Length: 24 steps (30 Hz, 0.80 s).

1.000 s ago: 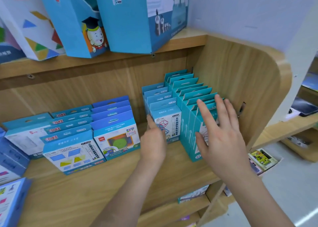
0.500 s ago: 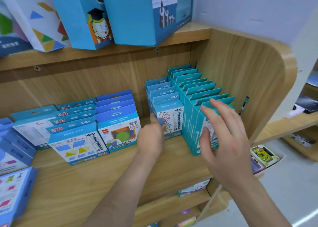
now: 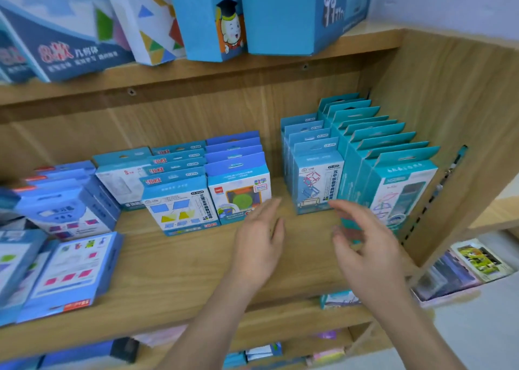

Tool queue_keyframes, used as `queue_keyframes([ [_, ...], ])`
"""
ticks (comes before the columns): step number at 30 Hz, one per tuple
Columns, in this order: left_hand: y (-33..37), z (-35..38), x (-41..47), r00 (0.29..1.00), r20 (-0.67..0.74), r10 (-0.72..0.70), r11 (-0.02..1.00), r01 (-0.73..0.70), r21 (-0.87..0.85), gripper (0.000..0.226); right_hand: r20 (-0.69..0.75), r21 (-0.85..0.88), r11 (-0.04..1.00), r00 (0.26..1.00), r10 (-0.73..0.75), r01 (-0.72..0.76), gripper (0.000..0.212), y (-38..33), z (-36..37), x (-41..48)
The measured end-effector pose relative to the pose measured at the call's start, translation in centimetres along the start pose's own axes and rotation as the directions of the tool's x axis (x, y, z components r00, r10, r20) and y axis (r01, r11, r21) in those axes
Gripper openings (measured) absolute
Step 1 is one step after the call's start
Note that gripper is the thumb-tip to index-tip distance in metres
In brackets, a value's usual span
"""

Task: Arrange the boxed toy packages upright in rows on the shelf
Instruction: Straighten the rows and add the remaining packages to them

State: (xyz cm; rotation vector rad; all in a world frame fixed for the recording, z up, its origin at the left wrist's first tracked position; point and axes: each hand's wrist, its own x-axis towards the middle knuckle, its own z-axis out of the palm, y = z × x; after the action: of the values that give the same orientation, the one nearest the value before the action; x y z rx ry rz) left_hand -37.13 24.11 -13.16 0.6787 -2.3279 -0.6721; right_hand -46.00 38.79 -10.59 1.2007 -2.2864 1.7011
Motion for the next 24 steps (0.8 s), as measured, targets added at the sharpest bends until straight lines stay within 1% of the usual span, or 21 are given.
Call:
queue_keyframes([
  [2,-1.0,-2.2,-2.1,0.998,-0.064,-0.006,1.000,0.004,-0.026,0.031,0.043,0.107,0.991,0.997,0.070,-0.074,0.046,0.0,1.0,-0.1],
  [5,-3.4,-6.0,-4.8,0.989,-0.142,-0.045,0.999,0.045,-0.001,0.027,0.134,0.257,0.954,0.983,0.124,-0.155,0.045,-0.1,3.2,-0.2],
  [8,-6.2,-9.9,-6.8,0.971,-0.210,-0.111,0.988,0.131,0.085,0.026,0.214,0.345,0.920,0.970,0.117,-0.188,0.036,-1.0,5.9,-0.4],
  [10,-7.8,-12.2,-8.0,0.962,-0.235,-0.143,0.965,0.188,0.182,0.025,0.275,0.366,0.906,0.955,0.113,-0.213,0.042,-1.7,8.0,-0.8],
  [12,-9.3,-13.9,-8.9,0.956,-0.234,-0.176,0.928,0.240,0.285,0.029,0.328,0.345,0.913,0.940,0.099,-0.216,0.041,-2.8,9.6,-1.3],
  [13,-10.0,-14.8,-9.3,0.952,-0.226,-0.208,0.904,0.275,0.326,0.033,0.342,0.285,0.942,0.937,0.071,-0.175,0.040,-3.4,10.2,-1.6],
  [14,-10.9,-15.6,-9.6,0.944,-0.216,-0.250,0.880,0.314,0.357,0.037,0.349,0.191,0.978,0.937,0.015,-0.087,0.039,-3.8,10.8,-2.0],
  [15,-11.8,-16.3,-10.0,0.932,-0.208,-0.297,0.853,0.356,0.381,0.042,0.356,0.077,0.997,0.933,-0.058,0.033,0.039,-4.3,11.3,-2.4],
  [16,-13.0,-17.0,-10.5,0.919,-0.200,-0.341,0.824,0.394,0.408,0.048,0.368,-0.005,0.991,0.921,-0.126,0.137,0.037,-4.7,11.9,-2.7],
  [17,-14.2,-17.7,-11.0,0.908,-0.189,-0.373,0.783,0.417,0.460,0.055,0.386,-0.041,0.980,0.908,-0.164,0.195,0.038,-5.2,12.4,-3.1],
  [19,-16.8,-18.6,-12.2,0.905,-0.151,-0.397,0.687,0.403,0.605,0.068,0.427,-0.039,0.974,0.885,-0.186,0.224,0.039,-5.7,13.5,-3.8],
  [20,-17.8,-18.8,-12.8,0.907,-0.112,-0.407,0.656,0.375,0.655,0.071,0.441,-0.032,0.975,0.878,-0.183,0.220,0.039,-6.0,14.0,-4.2],
  [22,-19.3,-19.1,-13.7,0.918,-0.061,-0.392,0.630,0.316,0.709,0.069,0.470,-0.030,0.980,0.868,-0.160,0.197,0.038,-6.4,15.0,-4.8],
  [24,-19.7,-19.5,-14.1,0.944,-0.061,-0.325,0.648,0.269,0.712,0.074,0.492,-0.044,0.985,0.861,-0.125,0.168,0.037,-6.8,15.8,-5.2],
])
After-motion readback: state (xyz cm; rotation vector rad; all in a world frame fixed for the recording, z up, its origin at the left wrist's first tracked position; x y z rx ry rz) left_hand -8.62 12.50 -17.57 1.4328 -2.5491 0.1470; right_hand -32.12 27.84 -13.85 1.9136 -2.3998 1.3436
